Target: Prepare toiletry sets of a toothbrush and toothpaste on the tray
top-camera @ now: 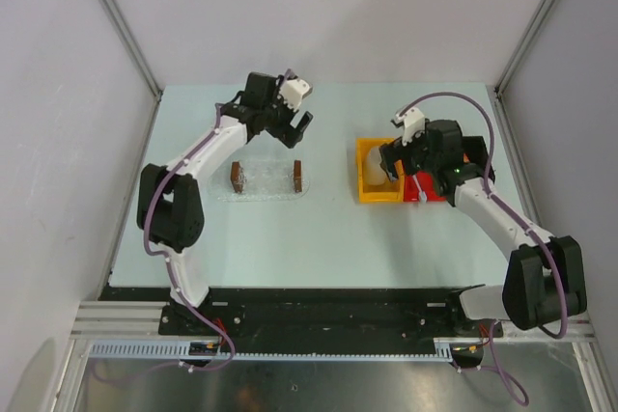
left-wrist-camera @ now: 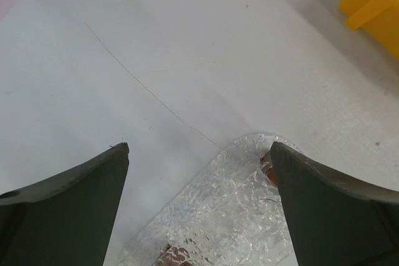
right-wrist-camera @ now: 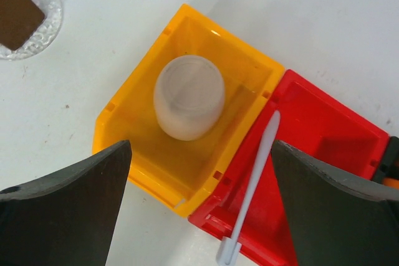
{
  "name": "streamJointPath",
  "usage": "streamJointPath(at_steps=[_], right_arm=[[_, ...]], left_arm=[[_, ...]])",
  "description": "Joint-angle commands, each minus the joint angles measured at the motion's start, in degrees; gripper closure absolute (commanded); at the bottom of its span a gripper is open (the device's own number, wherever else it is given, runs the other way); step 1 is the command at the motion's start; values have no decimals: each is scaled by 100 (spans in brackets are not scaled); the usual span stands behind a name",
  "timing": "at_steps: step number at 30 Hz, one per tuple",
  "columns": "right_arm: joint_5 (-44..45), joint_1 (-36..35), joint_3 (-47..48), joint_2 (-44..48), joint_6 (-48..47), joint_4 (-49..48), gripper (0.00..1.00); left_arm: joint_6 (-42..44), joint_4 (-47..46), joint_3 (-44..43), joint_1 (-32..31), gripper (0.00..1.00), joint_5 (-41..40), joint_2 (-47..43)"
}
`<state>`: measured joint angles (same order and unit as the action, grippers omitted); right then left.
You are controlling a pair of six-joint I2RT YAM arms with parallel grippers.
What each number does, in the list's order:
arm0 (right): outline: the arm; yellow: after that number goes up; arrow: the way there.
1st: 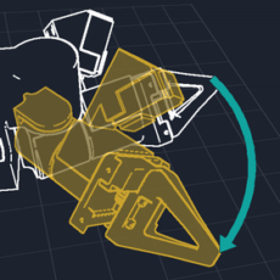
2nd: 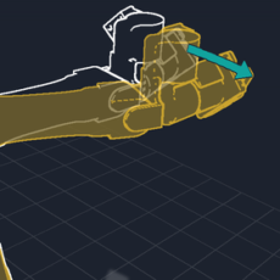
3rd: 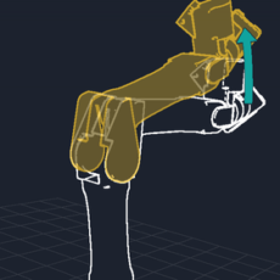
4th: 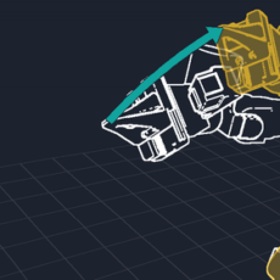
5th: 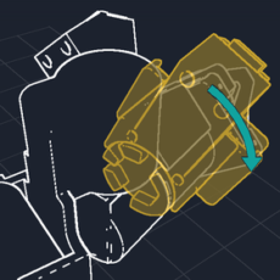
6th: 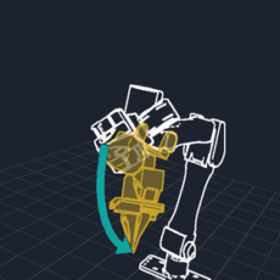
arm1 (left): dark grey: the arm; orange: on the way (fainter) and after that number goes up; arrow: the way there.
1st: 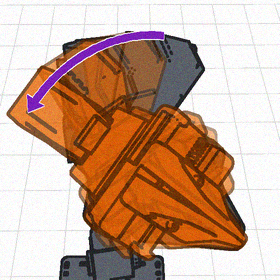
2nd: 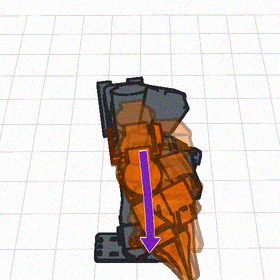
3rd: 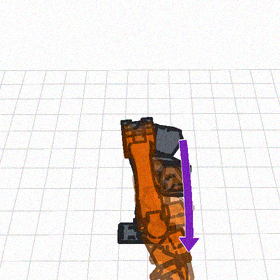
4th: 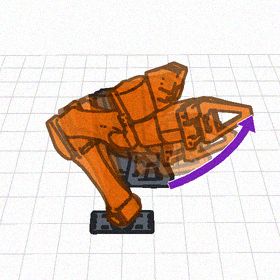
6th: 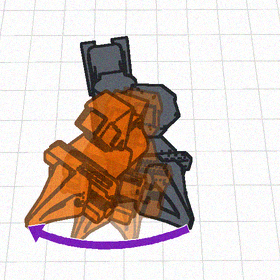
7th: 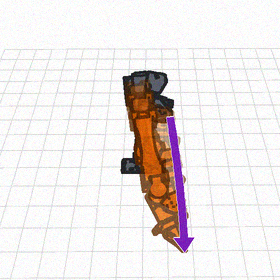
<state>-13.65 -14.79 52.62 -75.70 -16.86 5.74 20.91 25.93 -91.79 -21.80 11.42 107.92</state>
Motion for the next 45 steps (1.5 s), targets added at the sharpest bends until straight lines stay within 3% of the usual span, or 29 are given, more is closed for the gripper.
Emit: streamJointPath(at_steps=[1,13,35,45], right_arm=[[117,-173,213,-295,-81,-46,0],[539,-666,477,-911,-159,-266,0],[513,-604,829,-1676,-168,-468,2],[434,-481,952,-1966,-115,-521,9]], left_arm=[[-350,-176,-243,-35,0,185,-543],[-271,-229,47,-35,0,194,-790],[-192,-264,258,-35,0,247,-895],[-105,-282,337,-35,0,352,-957]])
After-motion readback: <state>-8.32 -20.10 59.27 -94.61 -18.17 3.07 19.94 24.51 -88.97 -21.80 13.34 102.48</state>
